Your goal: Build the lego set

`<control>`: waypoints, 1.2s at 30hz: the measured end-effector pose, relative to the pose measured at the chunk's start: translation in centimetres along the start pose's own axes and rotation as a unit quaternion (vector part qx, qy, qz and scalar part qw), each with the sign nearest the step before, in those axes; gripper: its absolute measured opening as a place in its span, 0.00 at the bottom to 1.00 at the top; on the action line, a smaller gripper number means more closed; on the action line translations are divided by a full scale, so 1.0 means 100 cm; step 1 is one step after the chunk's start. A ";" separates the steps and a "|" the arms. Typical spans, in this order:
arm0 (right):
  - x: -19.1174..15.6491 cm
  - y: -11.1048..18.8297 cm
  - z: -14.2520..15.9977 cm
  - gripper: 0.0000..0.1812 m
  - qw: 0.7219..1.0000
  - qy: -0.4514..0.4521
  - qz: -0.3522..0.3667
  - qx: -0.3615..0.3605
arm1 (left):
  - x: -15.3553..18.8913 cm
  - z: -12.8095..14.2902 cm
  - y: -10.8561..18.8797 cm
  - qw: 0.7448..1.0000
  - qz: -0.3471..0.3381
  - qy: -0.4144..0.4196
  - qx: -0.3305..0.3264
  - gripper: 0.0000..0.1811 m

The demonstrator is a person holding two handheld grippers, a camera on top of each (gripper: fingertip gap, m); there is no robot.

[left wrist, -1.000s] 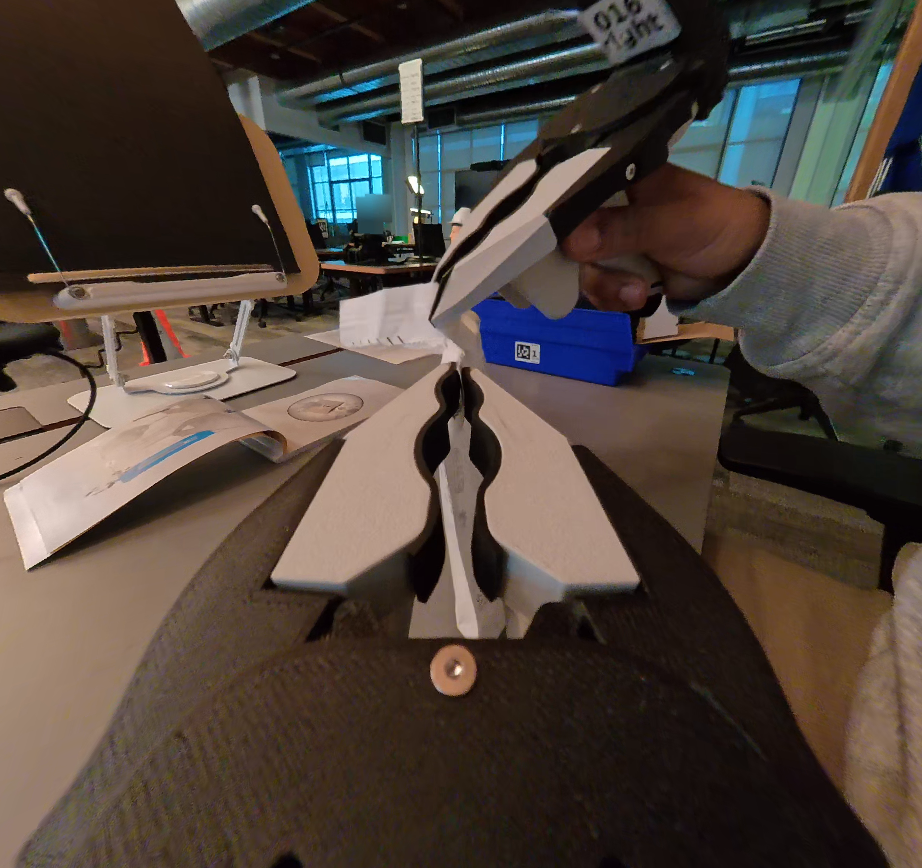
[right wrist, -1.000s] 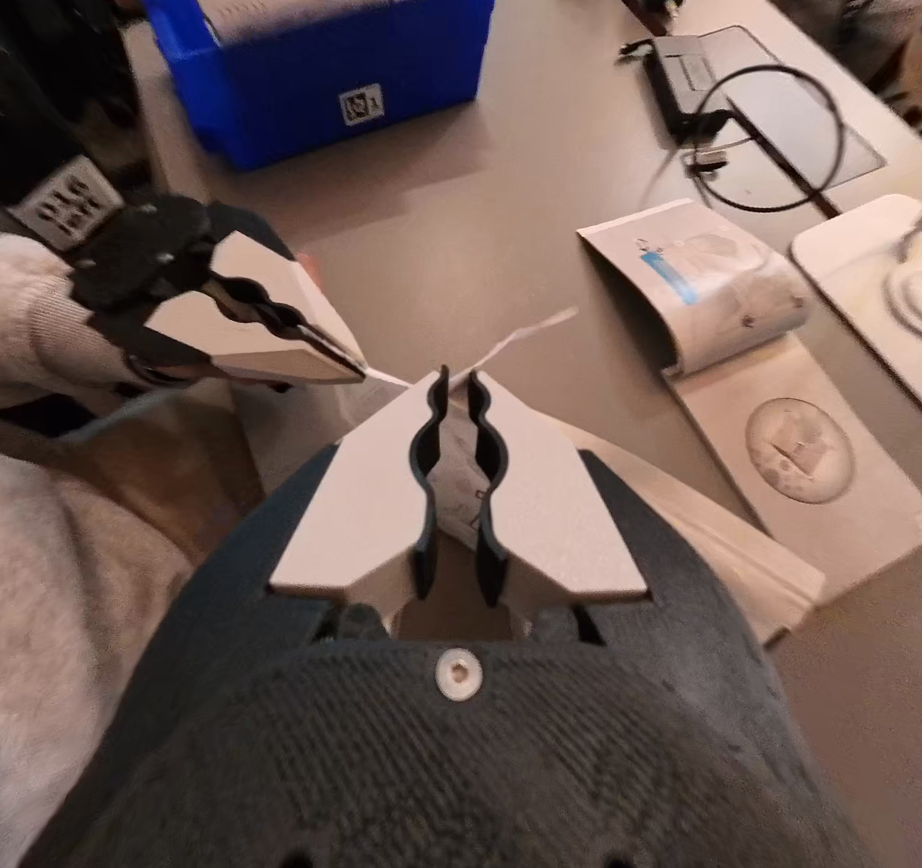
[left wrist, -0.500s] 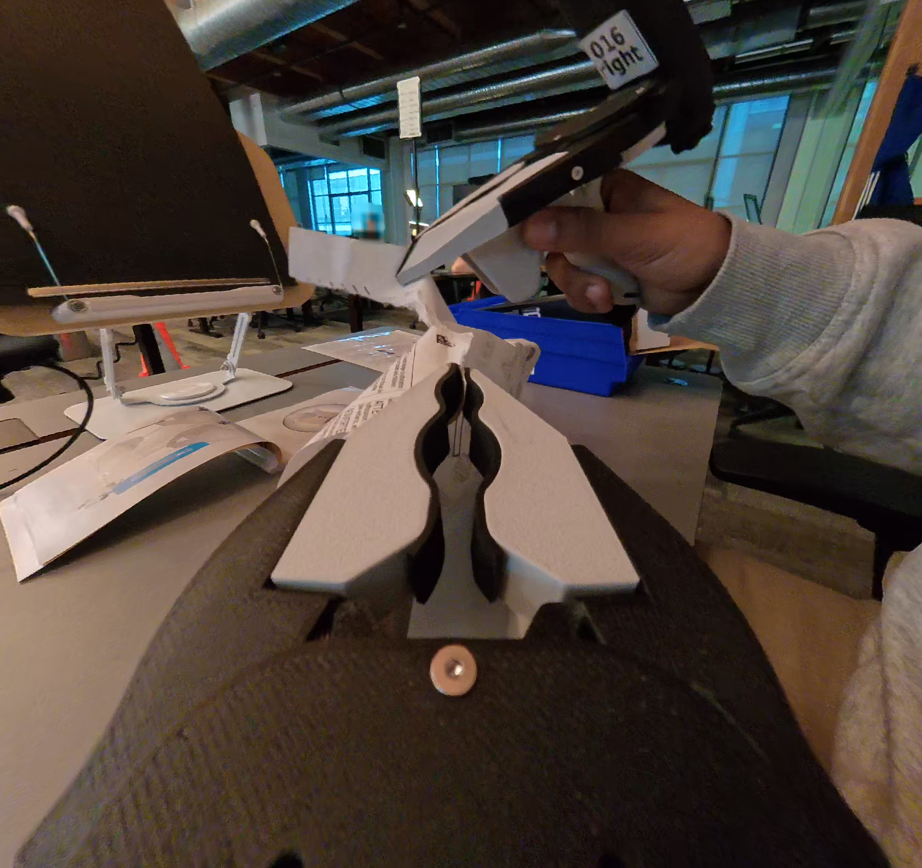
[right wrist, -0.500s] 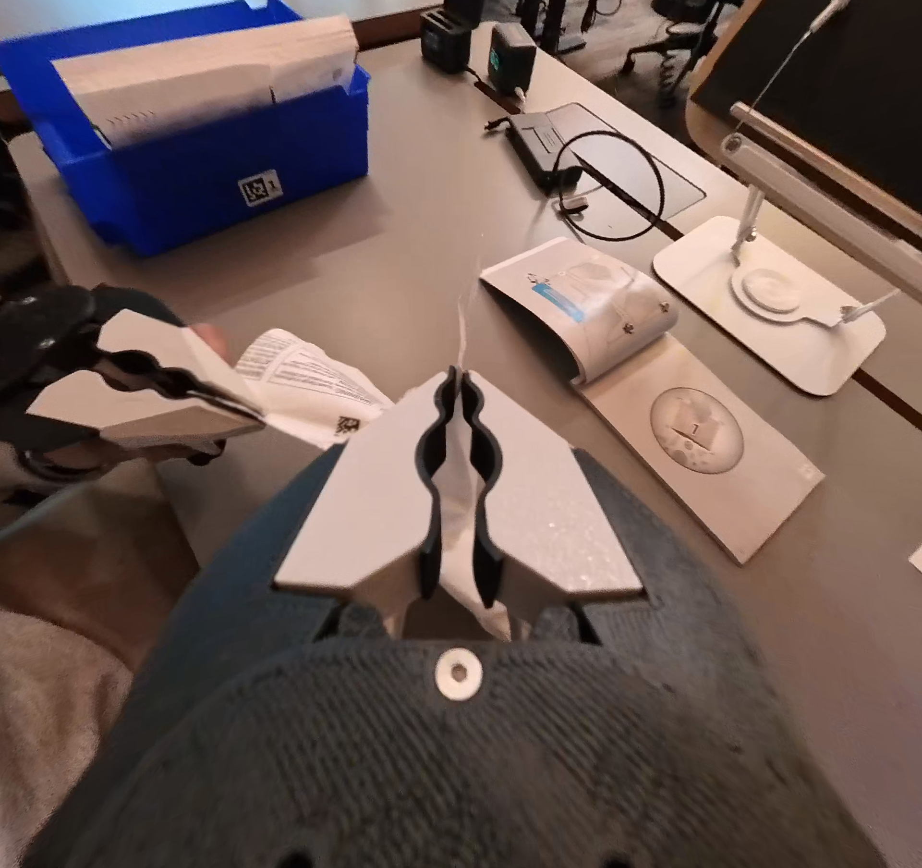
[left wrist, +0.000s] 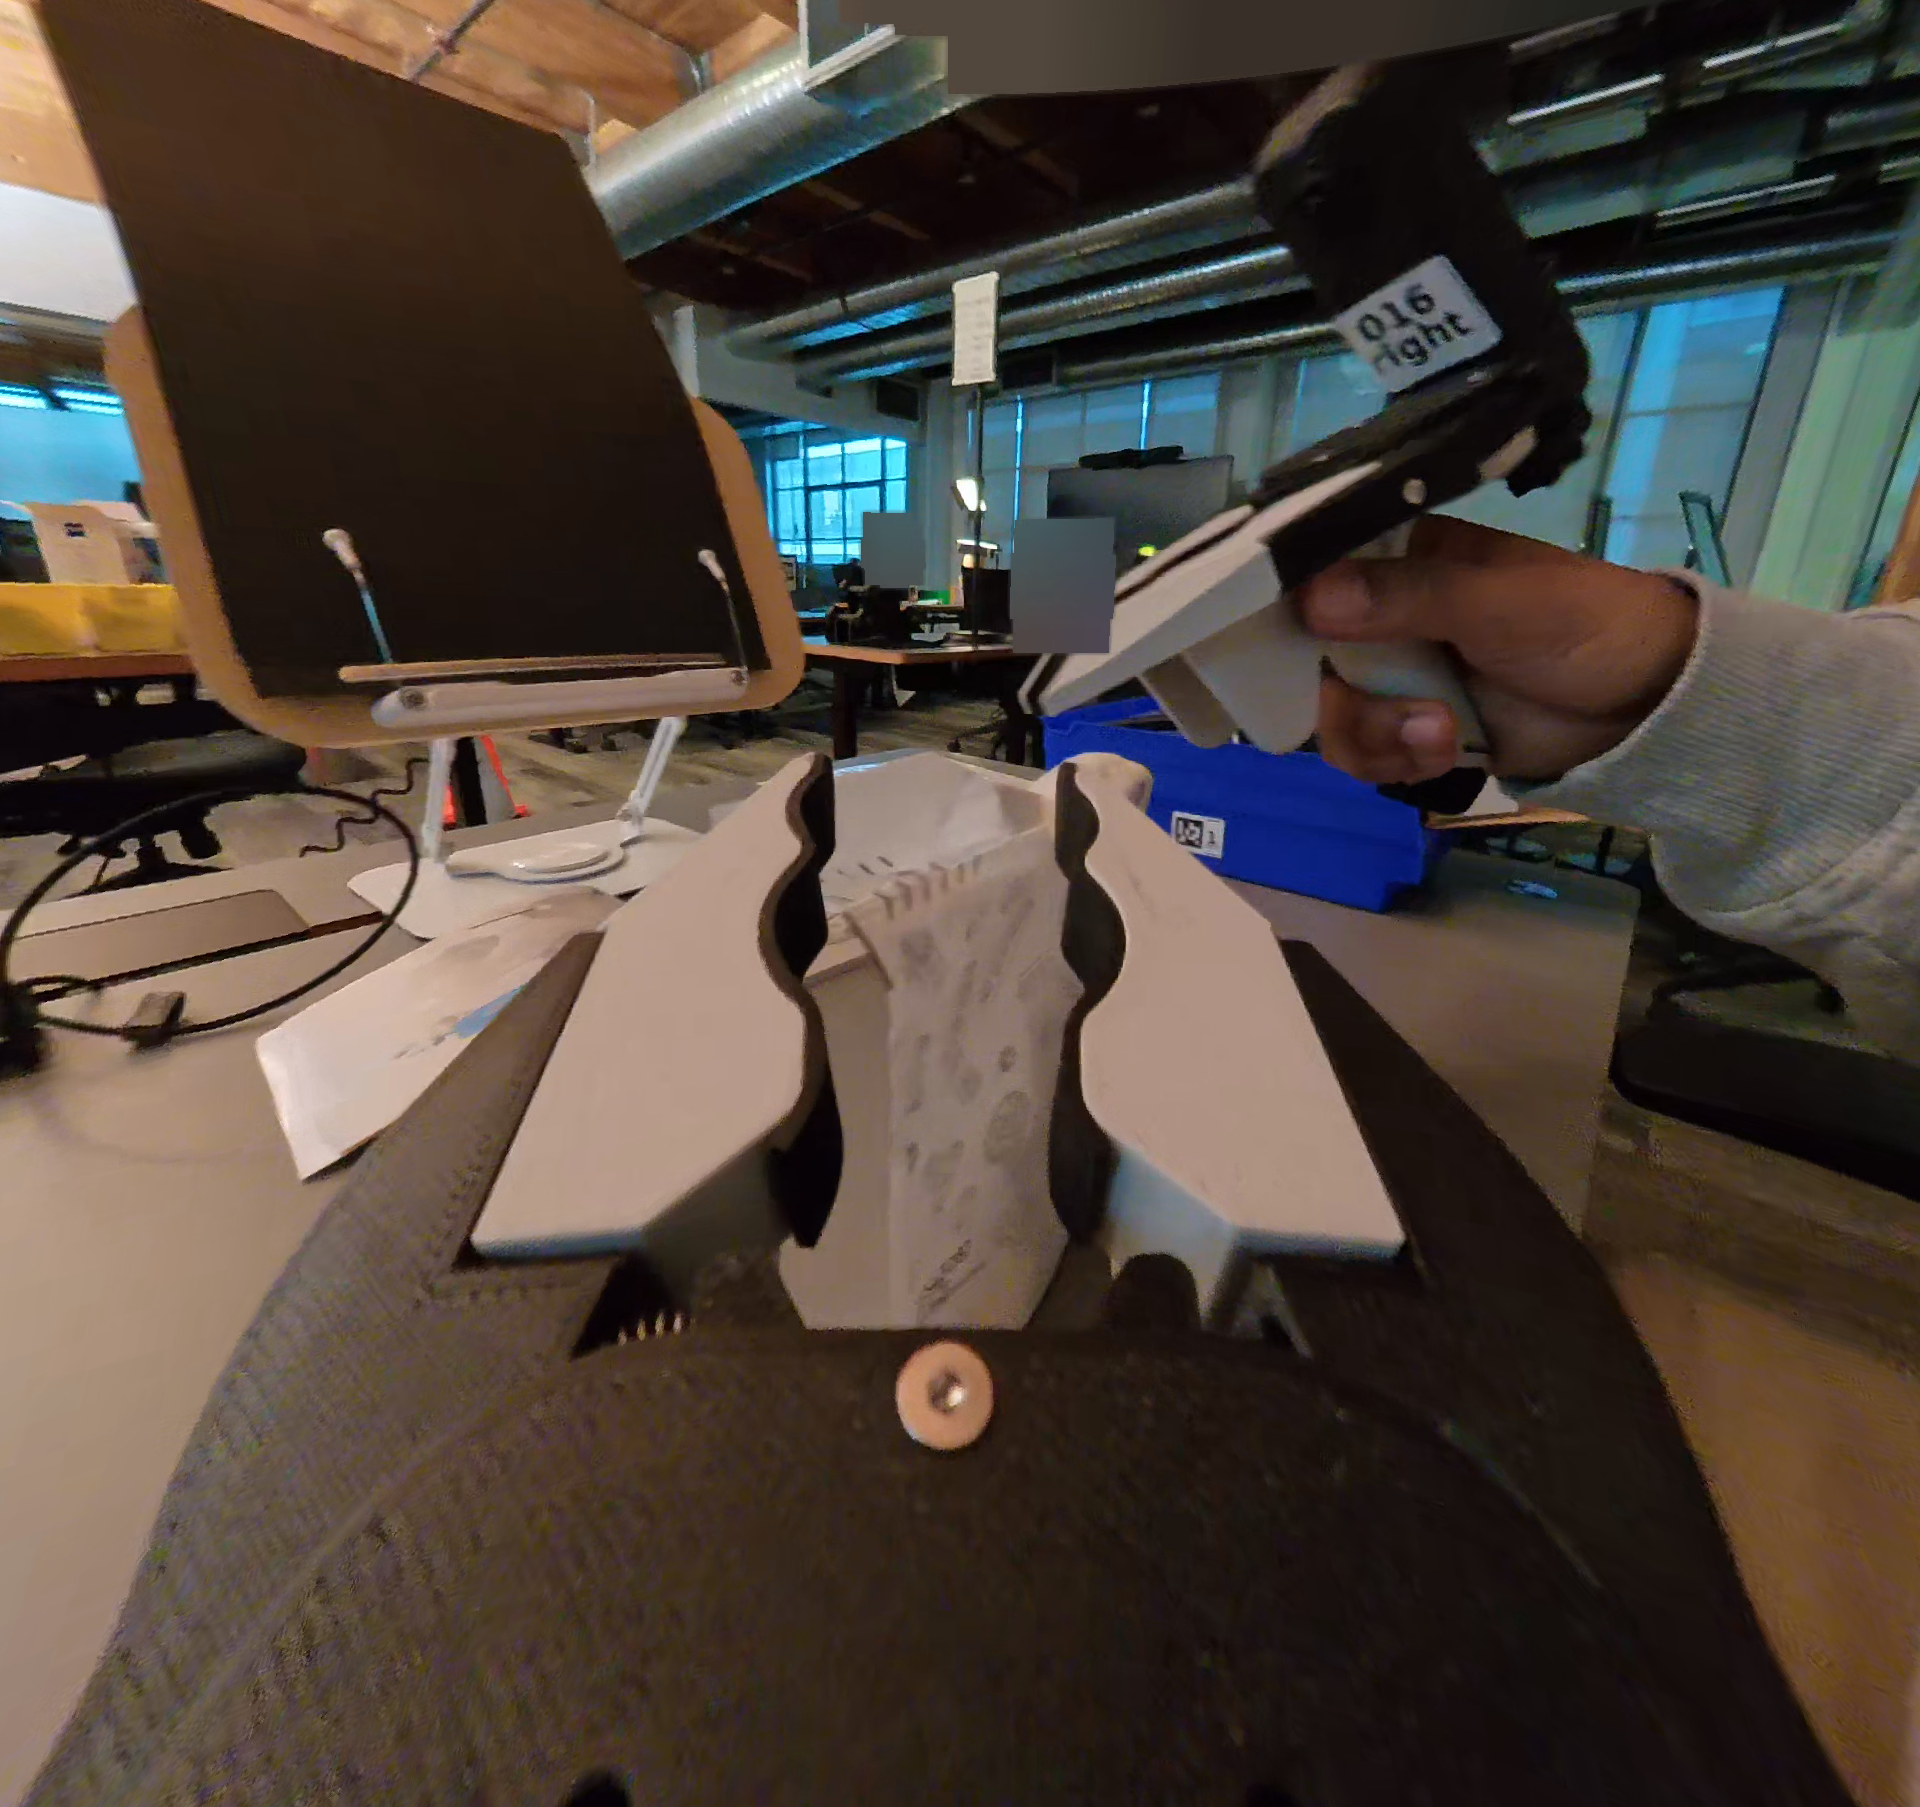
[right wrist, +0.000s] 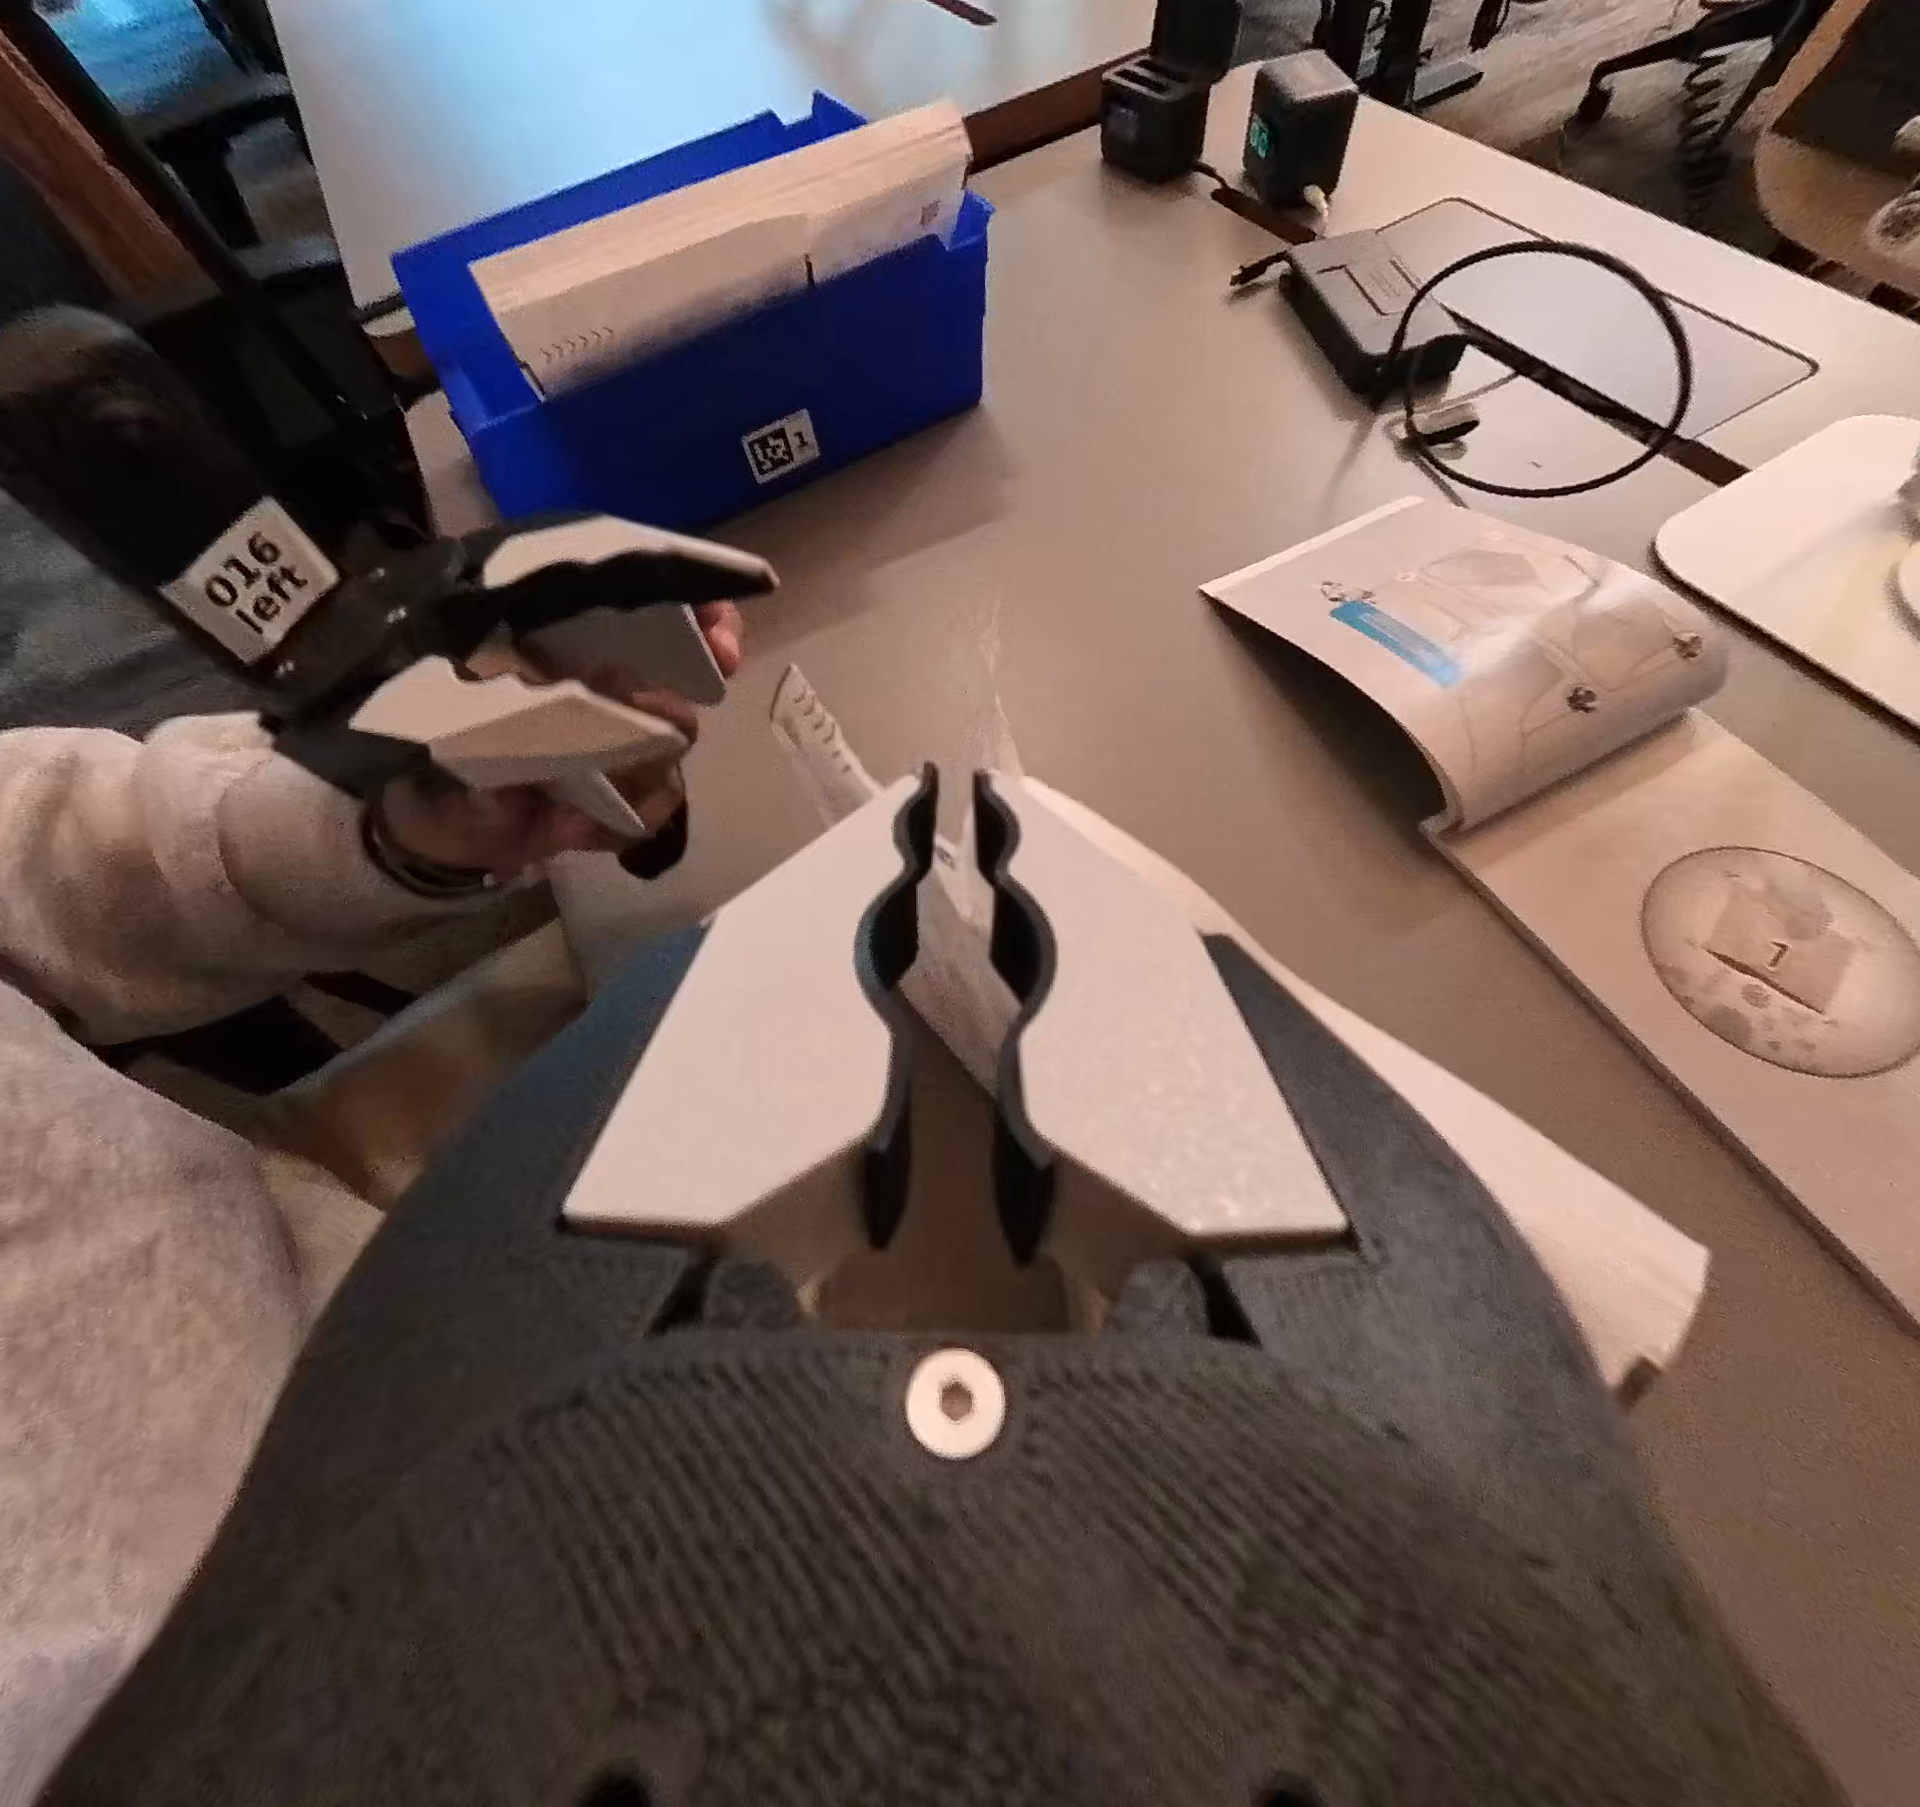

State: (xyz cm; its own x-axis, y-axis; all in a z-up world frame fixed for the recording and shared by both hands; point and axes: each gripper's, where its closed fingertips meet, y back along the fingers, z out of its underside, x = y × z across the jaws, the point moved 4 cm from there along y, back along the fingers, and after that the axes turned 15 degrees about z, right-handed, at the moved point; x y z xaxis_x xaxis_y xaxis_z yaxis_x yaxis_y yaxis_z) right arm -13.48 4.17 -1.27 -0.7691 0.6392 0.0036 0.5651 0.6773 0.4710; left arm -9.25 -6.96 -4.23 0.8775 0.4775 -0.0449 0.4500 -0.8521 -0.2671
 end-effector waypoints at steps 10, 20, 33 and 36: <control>0.018 -0.002 0.010 0.20 1.000 -0.002 0.021 -0.015 | -0.021 0.031 -0.007 0.982 0.067 0.173 -0.041 0.33; 0.039 0.021 0.017 0.25 0.999 -0.032 0.044 0.006 | -0.065 -0.002 0.004 0.989 0.023 0.146 -0.020 0.32; 0.099 0.065 0.055 0.26 0.973 -0.147 0.143 0.108 | -0.044 -0.029 -0.075 0.973 0.144 0.096 -0.152 0.29; 0.116 0.066 0.073 0.27 0.962 -0.209 0.117 0.134 | -0.034 -0.033 -0.098 0.962 0.169 0.062 -0.203 0.29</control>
State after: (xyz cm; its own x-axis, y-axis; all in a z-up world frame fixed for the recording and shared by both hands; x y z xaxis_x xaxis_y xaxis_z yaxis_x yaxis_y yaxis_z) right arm -16.44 18.70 -4.56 -0.4560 0.8384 -0.2984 0.8081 0.5306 0.2560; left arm -16.14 -0.95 1.69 0.9867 0.1510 0.0597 0.1413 -0.9798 0.1418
